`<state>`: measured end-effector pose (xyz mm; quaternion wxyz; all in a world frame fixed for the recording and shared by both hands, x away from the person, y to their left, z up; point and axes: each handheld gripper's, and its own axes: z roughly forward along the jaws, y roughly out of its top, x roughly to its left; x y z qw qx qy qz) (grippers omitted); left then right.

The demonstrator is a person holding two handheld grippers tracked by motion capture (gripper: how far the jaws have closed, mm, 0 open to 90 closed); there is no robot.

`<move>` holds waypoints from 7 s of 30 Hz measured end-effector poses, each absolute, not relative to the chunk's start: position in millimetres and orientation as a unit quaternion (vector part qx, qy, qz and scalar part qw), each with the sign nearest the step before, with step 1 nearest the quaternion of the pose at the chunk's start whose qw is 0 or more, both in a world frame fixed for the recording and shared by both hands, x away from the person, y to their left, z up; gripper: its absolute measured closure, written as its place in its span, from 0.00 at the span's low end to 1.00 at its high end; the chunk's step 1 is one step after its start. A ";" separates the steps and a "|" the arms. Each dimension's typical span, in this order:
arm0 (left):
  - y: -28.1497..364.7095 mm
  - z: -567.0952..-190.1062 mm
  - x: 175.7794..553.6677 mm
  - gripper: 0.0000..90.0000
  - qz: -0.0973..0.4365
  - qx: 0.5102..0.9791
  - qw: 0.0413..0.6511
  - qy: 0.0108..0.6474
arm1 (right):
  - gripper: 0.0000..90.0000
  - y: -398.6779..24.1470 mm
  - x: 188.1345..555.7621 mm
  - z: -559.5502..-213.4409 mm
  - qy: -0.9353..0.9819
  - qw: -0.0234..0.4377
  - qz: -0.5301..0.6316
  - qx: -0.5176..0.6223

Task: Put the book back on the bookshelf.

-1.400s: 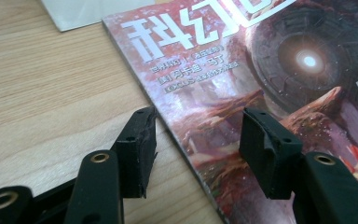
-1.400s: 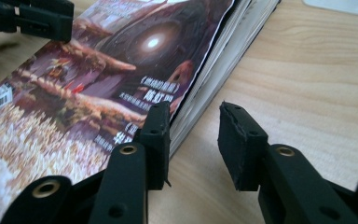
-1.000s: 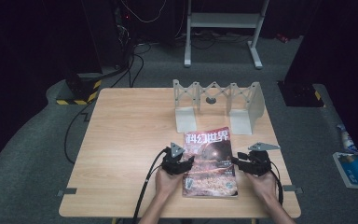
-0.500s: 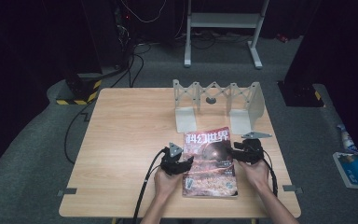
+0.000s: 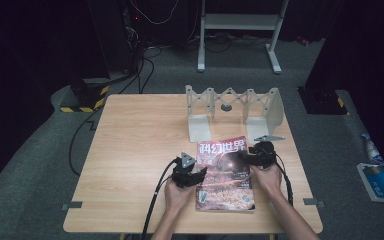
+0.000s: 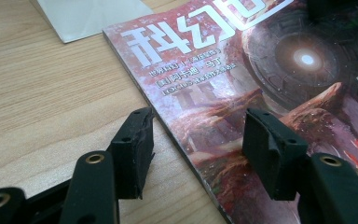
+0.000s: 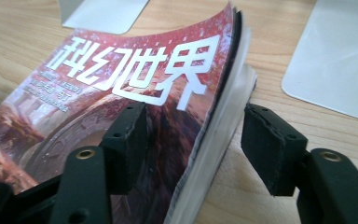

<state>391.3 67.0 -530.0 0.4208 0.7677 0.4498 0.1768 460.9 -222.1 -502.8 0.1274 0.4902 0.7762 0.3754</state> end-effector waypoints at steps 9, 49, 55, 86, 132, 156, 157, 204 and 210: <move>68.3 -530.6 392.9 0.40 0.174 0.763 0.418 0.460 | 0.39 -218.8 464.2 -511.4 0.771 0.104 0.373 0.506; 65.1 -532.3 391.5 0.50 0.172 0.766 0.428 0.448 | 0.65 -214.5 446.5 -503.3 0.789 0.082 0.377 0.478; 64.9 -532.5 391.3 0.50 0.172 0.765 0.429 0.449 | 0.67 -216.9 442.1 -502.1 0.790 0.067 0.383 0.474; 65.1 -532.4 392.2 0.48 0.169 0.766 0.430 0.448 | 0.77 -203.8 436.0 -492.2 0.807 0.083 0.382 0.442; 84.7 -528.3 397.9 0.30 0.104 0.733 0.481 0.469 | 0.94 -197.3 402.7 -450.1 0.807 0.117 0.459 0.352; 85.2 -525.6 395.9 0.42 0.099 0.737 0.480 0.465 | 0.93 -193.6 402.5 -452.4 0.807 0.109 0.465 0.347; 85.3 -525.4 395.5 0.45 0.102 0.738 0.479 0.465 | 0.93 -193.8 404.3 -455.9 0.809 0.108 0.458 0.353; 84.6 -528.8 396.1 0.67 0.077 0.738 0.484 0.464 | 0.90 -226.9 437.3 -509.9 0.816 0.136 0.320 0.461; 86.0 -528.6 397.0 0.59 0.072 0.737 0.489 0.461 | 0.92 -222.8 437.8 -510.5 0.830 0.139 0.320 0.436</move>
